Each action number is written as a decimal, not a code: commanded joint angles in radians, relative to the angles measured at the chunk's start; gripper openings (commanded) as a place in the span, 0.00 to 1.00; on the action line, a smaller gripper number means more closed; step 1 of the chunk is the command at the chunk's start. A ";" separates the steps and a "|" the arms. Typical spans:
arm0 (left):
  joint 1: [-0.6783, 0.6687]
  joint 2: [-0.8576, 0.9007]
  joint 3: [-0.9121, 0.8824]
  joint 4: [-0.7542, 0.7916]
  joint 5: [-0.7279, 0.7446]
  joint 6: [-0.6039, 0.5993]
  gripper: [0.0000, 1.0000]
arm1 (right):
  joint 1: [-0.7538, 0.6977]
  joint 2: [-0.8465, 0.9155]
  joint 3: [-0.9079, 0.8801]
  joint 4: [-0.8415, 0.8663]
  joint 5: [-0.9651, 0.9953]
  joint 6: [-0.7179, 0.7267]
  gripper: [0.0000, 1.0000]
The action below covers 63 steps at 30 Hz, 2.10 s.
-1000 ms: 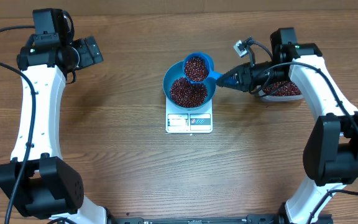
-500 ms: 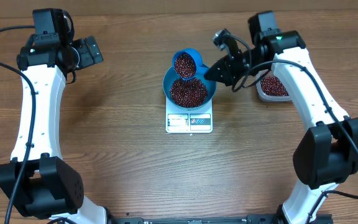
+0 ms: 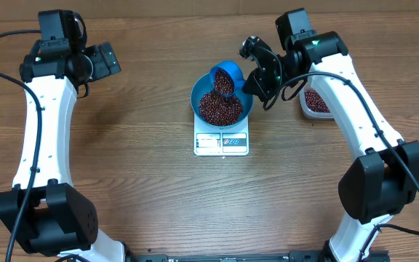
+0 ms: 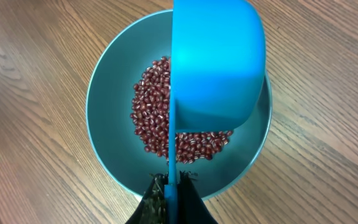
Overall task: Scoop item into bowl and weigh 150g on scale
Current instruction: 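Tip the scoop to pour beans into the teal bowl, right gripper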
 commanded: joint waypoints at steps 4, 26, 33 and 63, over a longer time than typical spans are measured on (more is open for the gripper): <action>-0.008 0.008 0.007 0.002 0.004 -0.003 1.00 | 0.005 -0.090 0.037 -0.004 0.046 -0.043 0.04; -0.008 0.009 0.007 0.002 0.004 -0.003 1.00 | 0.061 -0.111 0.037 -0.006 0.162 -0.062 0.04; -0.008 0.008 0.007 0.002 0.004 -0.003 1.00 | 0.061 -0.111 0.037 0.010 0.184 -0.062 0.04; -0.008 0.008 0.007 0.002 0.004 -0.003 1.00 | 0.067 -0.111 0.037 0.041 0.176 0.051 0.04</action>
